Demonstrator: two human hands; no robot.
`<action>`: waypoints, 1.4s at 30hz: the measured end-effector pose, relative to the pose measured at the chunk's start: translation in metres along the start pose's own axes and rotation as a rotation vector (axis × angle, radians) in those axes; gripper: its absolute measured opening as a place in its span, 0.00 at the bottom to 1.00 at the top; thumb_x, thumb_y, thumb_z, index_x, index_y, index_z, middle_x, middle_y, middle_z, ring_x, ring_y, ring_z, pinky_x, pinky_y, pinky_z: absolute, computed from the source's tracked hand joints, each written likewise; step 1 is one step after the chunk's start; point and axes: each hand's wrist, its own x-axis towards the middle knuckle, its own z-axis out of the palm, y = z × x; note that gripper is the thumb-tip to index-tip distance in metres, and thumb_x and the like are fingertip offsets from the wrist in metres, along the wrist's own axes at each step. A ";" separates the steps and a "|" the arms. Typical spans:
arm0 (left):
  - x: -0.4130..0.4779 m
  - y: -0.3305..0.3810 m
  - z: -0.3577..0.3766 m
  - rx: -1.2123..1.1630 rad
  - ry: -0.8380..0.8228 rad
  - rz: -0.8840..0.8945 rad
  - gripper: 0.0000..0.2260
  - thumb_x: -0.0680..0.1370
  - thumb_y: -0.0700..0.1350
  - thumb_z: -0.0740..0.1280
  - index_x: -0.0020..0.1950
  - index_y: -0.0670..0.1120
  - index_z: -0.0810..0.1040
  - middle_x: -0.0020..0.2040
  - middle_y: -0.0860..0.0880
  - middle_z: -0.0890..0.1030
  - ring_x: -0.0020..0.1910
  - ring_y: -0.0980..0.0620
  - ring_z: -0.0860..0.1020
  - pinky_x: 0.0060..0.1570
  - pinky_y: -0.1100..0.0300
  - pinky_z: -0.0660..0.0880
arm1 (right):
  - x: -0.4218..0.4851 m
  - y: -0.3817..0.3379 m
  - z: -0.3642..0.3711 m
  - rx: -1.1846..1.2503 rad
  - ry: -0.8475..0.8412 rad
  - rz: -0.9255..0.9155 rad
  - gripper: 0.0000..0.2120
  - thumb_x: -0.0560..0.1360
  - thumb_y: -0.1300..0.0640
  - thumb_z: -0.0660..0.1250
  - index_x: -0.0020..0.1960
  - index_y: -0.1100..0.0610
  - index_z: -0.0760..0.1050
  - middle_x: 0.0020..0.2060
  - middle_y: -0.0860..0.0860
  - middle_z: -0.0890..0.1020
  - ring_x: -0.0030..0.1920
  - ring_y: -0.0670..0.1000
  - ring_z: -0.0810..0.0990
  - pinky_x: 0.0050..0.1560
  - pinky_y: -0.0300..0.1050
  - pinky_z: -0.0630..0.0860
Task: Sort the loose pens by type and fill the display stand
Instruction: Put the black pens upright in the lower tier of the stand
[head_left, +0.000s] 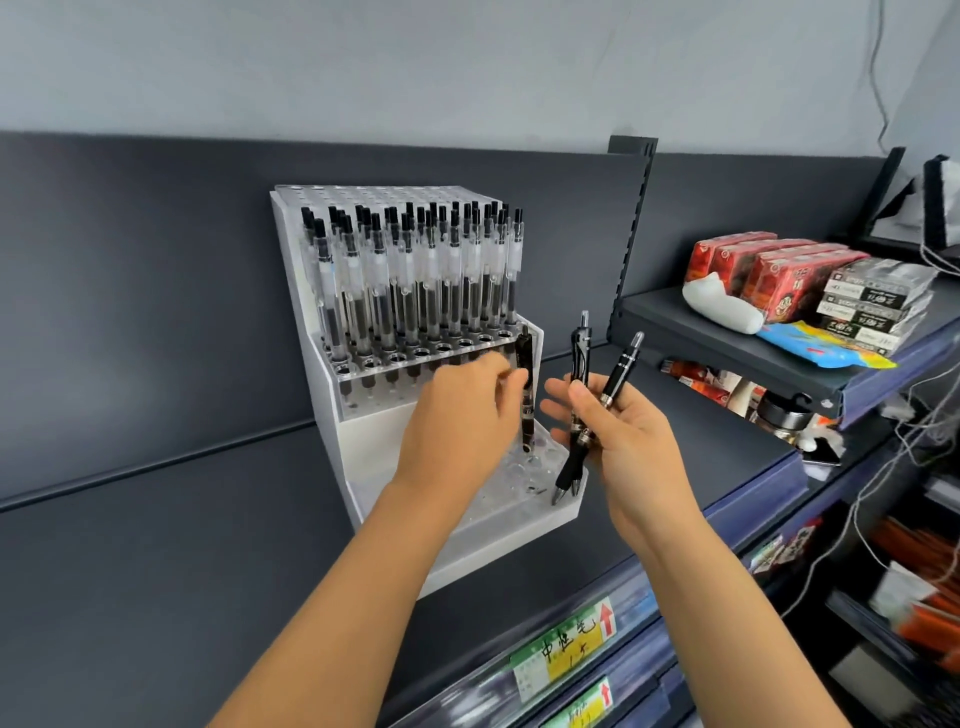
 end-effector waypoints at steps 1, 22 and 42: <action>0.000 0.000 0.003 0.009 -0.029 0.003 0.11 0.80 0.50 0.62 0.48 0.45 0.80 0.38 0.48 0.83 0.38 0.47 0.81 0.39 0.50 0.78 | 0.002 0.001 0.001 -0.017 0.010 -0.003 0.05 0.79 0.59 0.63 0.50 0.55 0.78 0.47 0.50 0.85 0.49 0.49 0.84 0.46 0.42 0.79; 0.011 0.002 0.016 0.103 -0.170 0.052 0.13 0.81 0.48 0.62 0.40 0.42 0.77 0.32 0.47 0.76 0.34 0.47 0.76 0.39 0.50 0.76 | 0.008 0.001 -0.006 -0.146 -0.008 0.031 0.08 0.81 0.57 0.61 0.55 0.58 0.76 0.48 0.50 0.85 0.50 0.48 0.83 0.48 0.41 0.80; 0.008 0.004 -0.026 -0.294 0.043 0.012 0.05 0.76 0.41 0.70 0.43 0.40 0.79 0.36 0.48 0.82 0.36 0.55 0.80 0.41 0.62 0.78 | 0.004 -0.016 -0.002 -0.091 0.025 -0.077 0.09 0.80 0.53 0.62 0.49 0.57 0.78 0.26 0.50 0.75 0.24 0.48 0.69 0.23 0.38 0.69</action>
